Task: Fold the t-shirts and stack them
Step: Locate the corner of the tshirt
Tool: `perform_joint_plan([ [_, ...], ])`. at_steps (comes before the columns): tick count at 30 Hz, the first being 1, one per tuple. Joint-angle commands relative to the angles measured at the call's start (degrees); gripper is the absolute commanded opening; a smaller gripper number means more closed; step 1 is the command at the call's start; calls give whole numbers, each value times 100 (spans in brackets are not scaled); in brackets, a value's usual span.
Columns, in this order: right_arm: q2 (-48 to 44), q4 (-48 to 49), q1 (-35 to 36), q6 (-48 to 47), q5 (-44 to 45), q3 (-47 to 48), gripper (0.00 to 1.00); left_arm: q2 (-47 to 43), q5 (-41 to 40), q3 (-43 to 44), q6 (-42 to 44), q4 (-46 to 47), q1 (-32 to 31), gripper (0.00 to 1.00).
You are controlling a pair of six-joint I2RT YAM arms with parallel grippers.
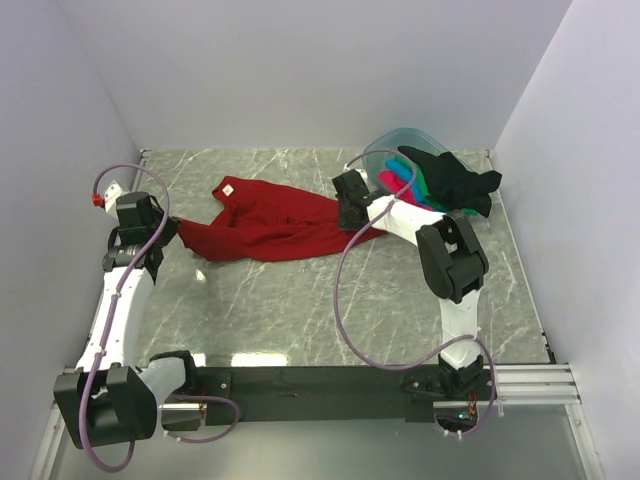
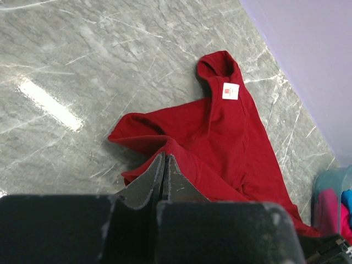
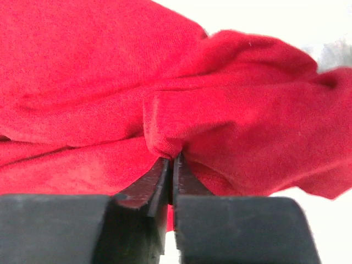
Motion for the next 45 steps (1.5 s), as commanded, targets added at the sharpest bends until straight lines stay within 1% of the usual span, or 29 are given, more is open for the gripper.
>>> perform_joint_plan([
  [1, -725, -161, 61, -51, 476, -169, 0, -26, 28, 60, 94, 208, 27, 1],
  [3, -1043, -214, 61, -95, 626, -362, 0, -26, -16, 112, 111, 147, 45, 1],
  [4, -1444, -240, 61, -121, 827, -459, 0, -53, -77, 139, 111, 112, 62, 1],
  [6, -1929, -267, 52, -200, 1091, -810, 0, -123, -113, 218, 111, 77, 141, 1],
  [7, -2445, -258, 52, -226, 1232, -951, 0, -158, -69, 244, 120, 24, 176, 1],
  [8, -2711, -284, 44, -296, 1538, -1187, 0, -228, -43, 297, 129, -11, 211, 1],
  [9, -2975, -302, 0, -323, 1645, -1285, 0, -263, -17, 402, 146, -55, 281, 1],
  [10, -3456, -337, -18, -341, 1742, -1382, 0, -299, 1, 455, 146, -125, 317, 0],
  [12, -3925, -425, -149, -411, 1848, -1584, 0, -386, 1, 666, 208, -222, 414, 1],
  [13, -4327, -477, -202, -429, 1874, -1620, 0, -413, 1, 736, 234, -275, 457, 1],
  [16, -5022, -740, -334, -507, 2024, -1681, 0, -518, -139, 1149, 366, -564, 677, 1],
  [21, -5824, -1066, -405, -596, 2270, -1550, 0, -712, -464, 1861, 726, -1039, 1055, 1],
  [24, -6220, -1023, -449, -666, 2244, -1585, 0, -817, -570, 2029, 893, -1127, 1213, 0],
  [25, -6299, -875, -475, -753, 2079, -1611, 0, -844, -553, 2037, 920, -1128, 1240, 1],
  [27, -6222, -821, -615, -771, 1849, -1585, 0, -826, -439, 1985, 973, -1084, 1310, 1],
  [29, -5941, -716, -694, -771, 1603, -1541, 0, -721, -193, 1863, 973, -1084, 1337, 1],
  [31, -5546, -523, -774, -780, 1253, -1576, 0, -642, 78, 1722, 990, -1014, 1354, 1],
  [33, -5116, -487, -853, -736, 1163, -1559, 0, -633, 211, 1450, 1016, -873, 1381, 1],
  [35, -4851, -163, -958, -710, 909, -1585, 0, -589, 361, 1300, 1052, -759, 1416, 1],
  [36, -4537, -31, -1011, -745, 786, -1541, 0, -537, 414, 1291, 1060, -750, 1442, 1],
  [37, -4342, 84, -1037, -763, 611, -1254, 0, -510, 571, 1308, 1078, -715, 1486, 0],
  [38, -3914, 67, -1046, -806, 583, -999, 0, -458, 651, 1317, 1087, -688, 1504, 1],
  [39, -3675, -37, -1046, -815, 565, -404, 0, -440, 704, 1334, 1096, -688, 1530, 1],
  [41, -3217, -143, -1046, -850, 408, 223, 0, -413, 757, 1343, 1104, -644, 1583, 1],
  [42, -2780, -196, -1046, -842, 320, 513, 0, -404, 757, 1308, 1104, -627, 1618, 1],
  [43, -2567, -275, -1046, -816, 258, 1055, 0, -404, 827, 1247, 1104, -609, 1679, 1],
  [44, -2182, -293, -1038, -798, 144, 1296, 0, -404, 888, 1220, 1104, -592, 1714, 1],
  [45, -1995, -302, -1029, -728, 74, 1672, 0, -422, 924, 1185, 1104, -574, 1750, 1],
])
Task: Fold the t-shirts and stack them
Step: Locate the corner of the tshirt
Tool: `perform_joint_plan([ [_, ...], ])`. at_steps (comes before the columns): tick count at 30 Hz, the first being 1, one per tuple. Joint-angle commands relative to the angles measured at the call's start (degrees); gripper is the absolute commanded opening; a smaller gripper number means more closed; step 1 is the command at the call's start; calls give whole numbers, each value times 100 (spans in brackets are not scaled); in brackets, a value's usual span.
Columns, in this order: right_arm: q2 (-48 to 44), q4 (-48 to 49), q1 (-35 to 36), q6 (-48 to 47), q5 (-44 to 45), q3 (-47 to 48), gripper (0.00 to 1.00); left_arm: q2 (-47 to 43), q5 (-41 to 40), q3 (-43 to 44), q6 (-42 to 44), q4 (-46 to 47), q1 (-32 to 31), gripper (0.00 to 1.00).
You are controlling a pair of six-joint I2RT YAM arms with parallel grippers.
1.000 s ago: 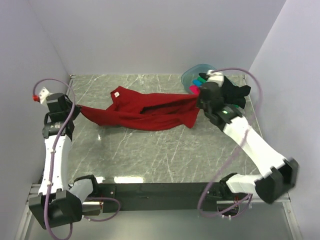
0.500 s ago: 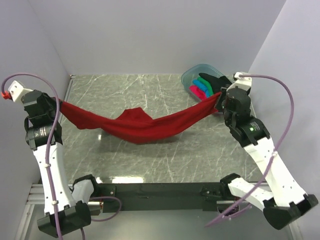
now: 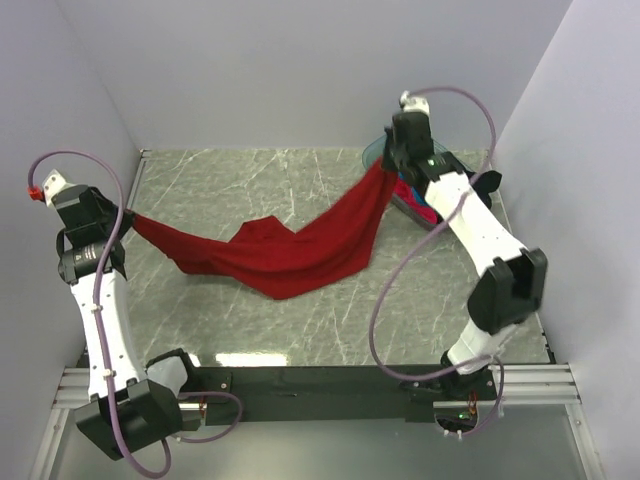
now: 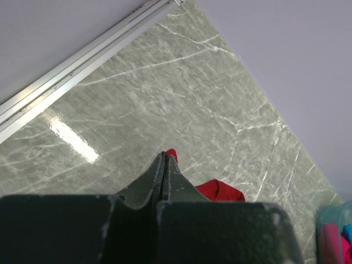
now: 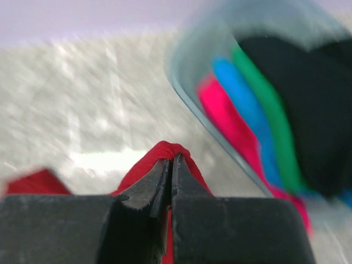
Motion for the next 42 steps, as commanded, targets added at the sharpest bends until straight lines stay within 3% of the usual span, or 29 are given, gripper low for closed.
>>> perform_joint_plan([
  [1, 517, 327, -6, 35, -368, 1201, 0, -98, 286, -78, 123, 412, 185, 1],
  [6, 1519, 504, 56, 238, -1060, 1851, 3, -72, 426, -105, 114, 456, 282, 1],
  [7, 1651, 373, 134, 220, -1176, 1983, 32, -72, 453, -131, 114, 465, 308, 1],
  [8, 1844, 215, 196, 203, -1212, 2098, 45, -72, 479, -140, 114, 482, 308, 1],
  [11, 1428, 194, 626, 1, -792, 1548, 60, -81, 453, -175, 132, 465, 317, 1],
  [12, 1181, 605, 766, 0, -730, 762, 64, -98, 410, -184, 141, 456, 326, 1],
  [16, -277, 1469, 1180, 351, -965, -1080, 67, -177, 409, -237, 123, 508, 326, 1],
  [21, -869, 1524, 1506, 729, -914, -2232, 67, -151, 514, -237, 132, 509, 326, 1],
  [33, 193, 1636, 1927, 1116, -1019, -2858, 67, -178, 479, -281, 149, 517, 326, 0],
  [42, 923, 1637, 2060, 1134, -887, -2533, 67, -169, 497, -289, 167, 509, 326, 1],
])
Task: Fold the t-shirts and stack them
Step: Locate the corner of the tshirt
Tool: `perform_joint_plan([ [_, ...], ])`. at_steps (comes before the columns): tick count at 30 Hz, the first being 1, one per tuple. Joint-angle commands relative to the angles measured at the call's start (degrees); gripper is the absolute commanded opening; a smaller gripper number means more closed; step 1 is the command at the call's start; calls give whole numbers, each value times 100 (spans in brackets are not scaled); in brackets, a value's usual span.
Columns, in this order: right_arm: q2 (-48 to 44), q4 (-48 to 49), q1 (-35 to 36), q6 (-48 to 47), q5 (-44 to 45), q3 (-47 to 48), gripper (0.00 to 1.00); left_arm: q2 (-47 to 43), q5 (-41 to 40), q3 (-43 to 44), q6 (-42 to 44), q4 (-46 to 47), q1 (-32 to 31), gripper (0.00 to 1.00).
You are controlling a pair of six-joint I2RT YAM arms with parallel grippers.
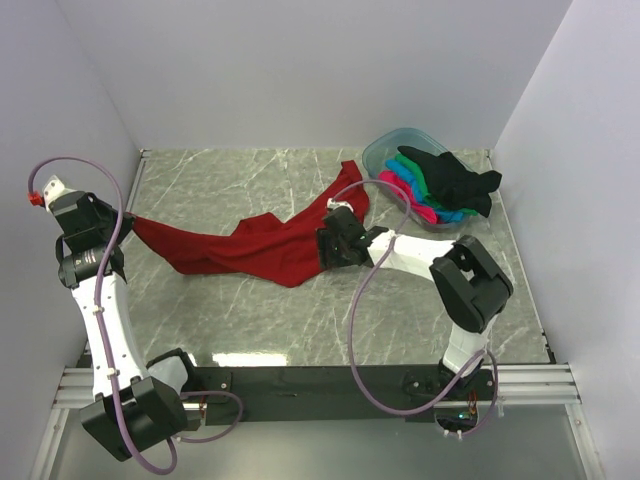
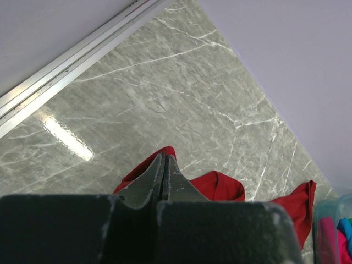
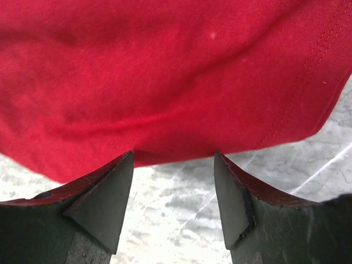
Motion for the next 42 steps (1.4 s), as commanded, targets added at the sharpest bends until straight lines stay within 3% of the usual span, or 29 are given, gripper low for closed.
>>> perform_joint_plan([
  [1, 225, 199, 5, 87, 138, 287, 67, -92, 40, 6, 128, 275, 22, 0],
  [7, 472, 225, 23, 237, 164, 278, 63, -101, 49, 23, 128, 284, 22, 0],
  [8, 516, 251, 23, 237, 173, 313, 48, -110, 49, 6, 128, 284, 22, 1],
  [10, 586, 243, 31, 228, 155, 339, 29, -119, 31, 6, 128, 284, 31, 1],
  [12, 526, 217, 31, 210, 216, 313, 0, -119, -21, 14, 136, 275, 31, 1],
  [13, 351, 182, 14, 175, 269, 287, 0, -136, -21, 14, 136, 275, 22, 1],
  [22, -1949, -1136, 102, -44, 1543, 76, 0, -145, 22, 14, 136, 266, 31, 0],
  [25, -2234, -1120, 84, -272, 1754, 216, 0, -136, 66, 14, 145, 275, 31, 1],
  [27, -1859, -1154, -3, -369, 1825, 584, 2, -110, 110, 6, 145, 283, 31, 1],
  [32, -732, -1681, -65, -414, 1799, 1718, 50, -5, 172, -12, 224, 222, 31, 0],
  [36, -1072, -1148, 49, -282, 1379, 974, 61, 22, 146, -3, 251, 204, 31, 1],
  [42, -1425, -760, 40, -89, 947, -178, 61, 22, 216, -3, 251, 222, 39, 0],
])
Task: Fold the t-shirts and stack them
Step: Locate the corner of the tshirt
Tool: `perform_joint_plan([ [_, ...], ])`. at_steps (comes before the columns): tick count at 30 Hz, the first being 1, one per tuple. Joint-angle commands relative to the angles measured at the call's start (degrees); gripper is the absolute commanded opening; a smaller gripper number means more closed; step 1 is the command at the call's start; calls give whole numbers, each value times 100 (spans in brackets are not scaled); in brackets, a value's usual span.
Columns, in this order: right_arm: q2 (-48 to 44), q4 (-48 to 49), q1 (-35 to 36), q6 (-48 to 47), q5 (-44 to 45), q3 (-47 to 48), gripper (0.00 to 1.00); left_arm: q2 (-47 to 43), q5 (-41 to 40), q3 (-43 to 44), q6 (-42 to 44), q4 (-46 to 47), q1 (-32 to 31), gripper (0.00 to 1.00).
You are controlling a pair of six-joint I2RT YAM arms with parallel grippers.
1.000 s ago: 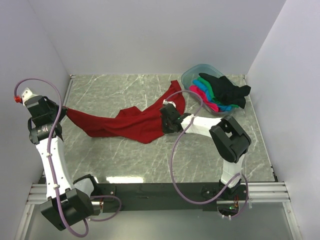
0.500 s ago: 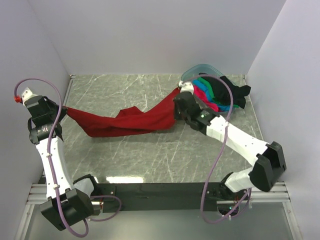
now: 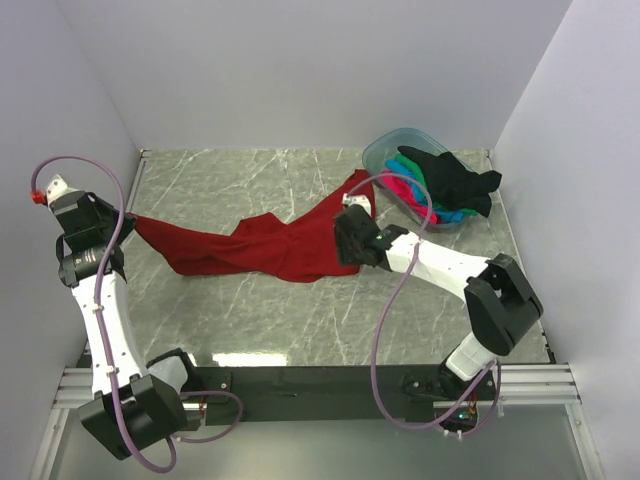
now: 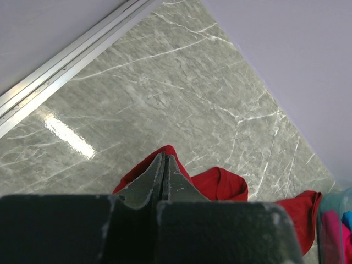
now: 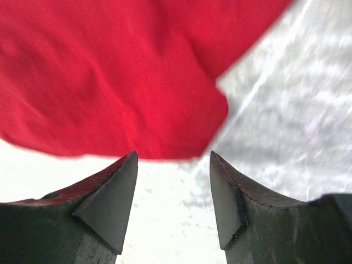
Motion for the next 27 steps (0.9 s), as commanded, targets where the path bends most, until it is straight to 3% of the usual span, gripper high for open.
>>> perform_joint_plan([
  [1, -455, 384, 38, 230, -262, -345, 61, -33, 102, -1, 126, 226, 29, 0],
  [6, -465, 674, 47, 266, -710, -750, 57, -24, 120, -10, 126, 235, 37, 1],
  [15, 229, 947, -41, 336, -754, -671, 64, 2, 111, -1, 152, 218, 29, 1],
  [23, 669, 1245, -287, 319, -983, -653, 64, 3, 128, 8, 161, 226, 29, 0],
  [25, 836, 1272, -305, 293, -983, -619, 56, 2, 111, 8, 161, 235, 29, 1],
  [26, 880, 1228, -313, 293, -983, -592, 39, 2, 102, 8, 161, 235, 29, 1],
  [27, 933, 1211, -305, 293, -966, -592, 30, -6, 102, 8, 161, 235, 29, 1],
])
